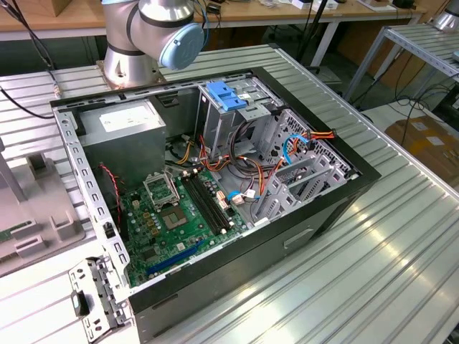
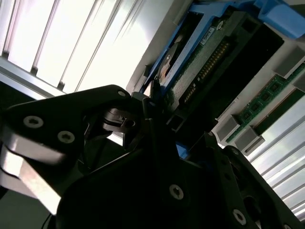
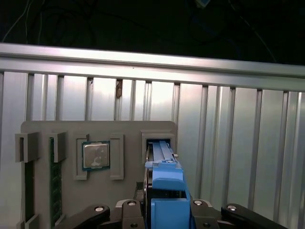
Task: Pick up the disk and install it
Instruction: 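Pick up the disk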
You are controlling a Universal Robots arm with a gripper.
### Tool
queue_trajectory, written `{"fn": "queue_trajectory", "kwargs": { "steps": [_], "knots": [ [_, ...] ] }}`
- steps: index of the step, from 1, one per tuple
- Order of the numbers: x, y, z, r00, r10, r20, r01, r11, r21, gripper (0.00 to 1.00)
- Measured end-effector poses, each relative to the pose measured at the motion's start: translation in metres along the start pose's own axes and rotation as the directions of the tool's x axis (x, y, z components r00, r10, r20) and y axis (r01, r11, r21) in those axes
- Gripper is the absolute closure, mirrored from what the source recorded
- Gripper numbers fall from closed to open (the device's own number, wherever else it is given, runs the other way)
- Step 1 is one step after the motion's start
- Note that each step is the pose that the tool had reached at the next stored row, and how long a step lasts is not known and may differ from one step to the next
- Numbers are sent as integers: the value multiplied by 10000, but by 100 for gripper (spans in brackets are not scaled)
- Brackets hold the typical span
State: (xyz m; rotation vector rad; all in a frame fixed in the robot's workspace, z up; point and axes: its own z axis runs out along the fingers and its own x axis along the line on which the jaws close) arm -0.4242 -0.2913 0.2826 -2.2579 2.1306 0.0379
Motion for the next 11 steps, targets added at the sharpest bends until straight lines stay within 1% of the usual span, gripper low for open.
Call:
{"fn": "queue_trajectory", "kwargs": {
  "steps": [2,6,11],
  "knots": [
    [0,0,-8,10000,0,13,0,10000,3,64],
    [-1,0,-24,10000,0,87,0,10000,6,64],
    [-2,0,-48,9999,1,112,-1,10000,5,64]
  ]
}}
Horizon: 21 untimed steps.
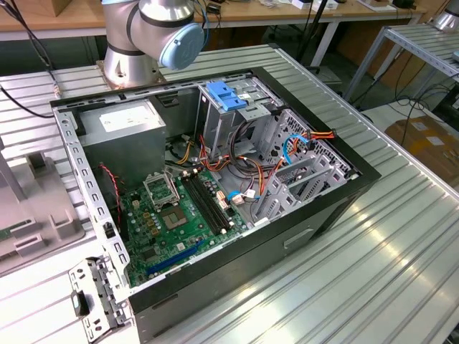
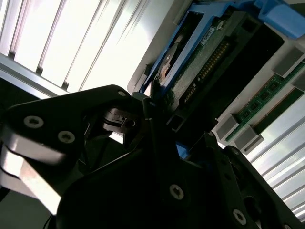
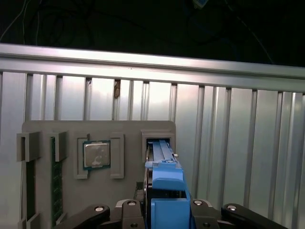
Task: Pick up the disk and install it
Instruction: 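Pick up the disk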
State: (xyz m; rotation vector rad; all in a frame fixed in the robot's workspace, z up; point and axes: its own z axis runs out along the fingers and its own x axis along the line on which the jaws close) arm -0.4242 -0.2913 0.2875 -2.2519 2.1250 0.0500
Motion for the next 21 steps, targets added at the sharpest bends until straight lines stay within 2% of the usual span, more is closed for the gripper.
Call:
{"fn": "queue_trajectory", "kwargs": {
  "steps": [4,15,21],
  "knots": [
    [-2,-1,-30,10000,0,16,0,10000,6,64],
    [-17,-2,-71,10000,-1,15,1,10000,4,64],
    [-20,-2,-126,10000,0,35,0,10000,5,64]
  ]
}}
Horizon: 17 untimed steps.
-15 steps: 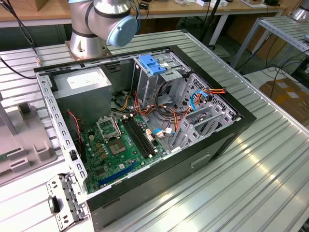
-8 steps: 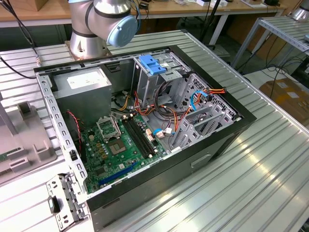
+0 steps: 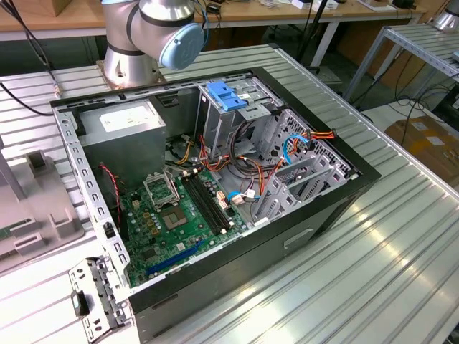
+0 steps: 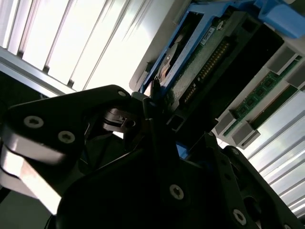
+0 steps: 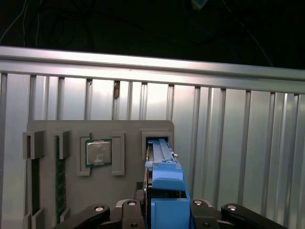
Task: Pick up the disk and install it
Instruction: 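Pick up the disk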
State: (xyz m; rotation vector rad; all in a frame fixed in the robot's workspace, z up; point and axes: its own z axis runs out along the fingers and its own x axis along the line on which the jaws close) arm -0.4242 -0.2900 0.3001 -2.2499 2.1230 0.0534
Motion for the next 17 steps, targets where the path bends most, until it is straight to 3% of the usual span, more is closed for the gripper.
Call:
{"fn": "queue_trajectory", "kwargs": {
  "steps": [17],
  "knots": [
    [-8,-1,-140,10000,1,59,-1,10000,3,64]
  ]
}}
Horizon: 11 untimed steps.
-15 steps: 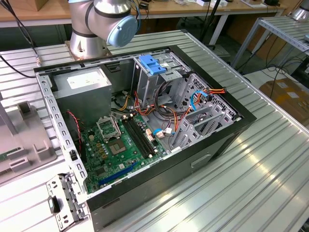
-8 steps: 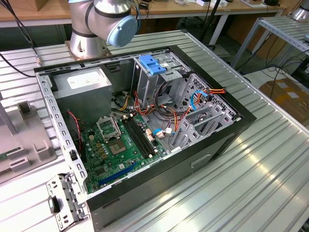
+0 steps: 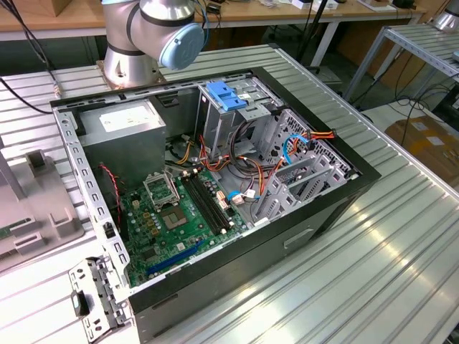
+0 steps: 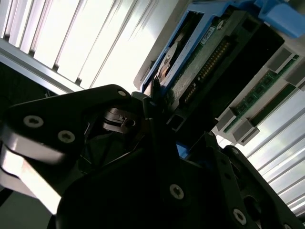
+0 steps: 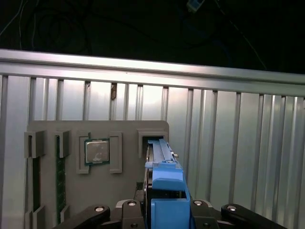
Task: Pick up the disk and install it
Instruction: 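Pick up the disk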
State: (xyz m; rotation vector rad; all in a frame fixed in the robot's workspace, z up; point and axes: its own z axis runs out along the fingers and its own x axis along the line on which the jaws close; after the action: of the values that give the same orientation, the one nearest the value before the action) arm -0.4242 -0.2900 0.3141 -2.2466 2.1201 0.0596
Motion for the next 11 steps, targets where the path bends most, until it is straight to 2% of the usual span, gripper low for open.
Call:
{"fn": "queue_trajectory", "kwargs": {
  "steps": [11],
  "knots": [
    [-6,-1,-94,10000,0,46,0,10000,3,64]
  ]
}}
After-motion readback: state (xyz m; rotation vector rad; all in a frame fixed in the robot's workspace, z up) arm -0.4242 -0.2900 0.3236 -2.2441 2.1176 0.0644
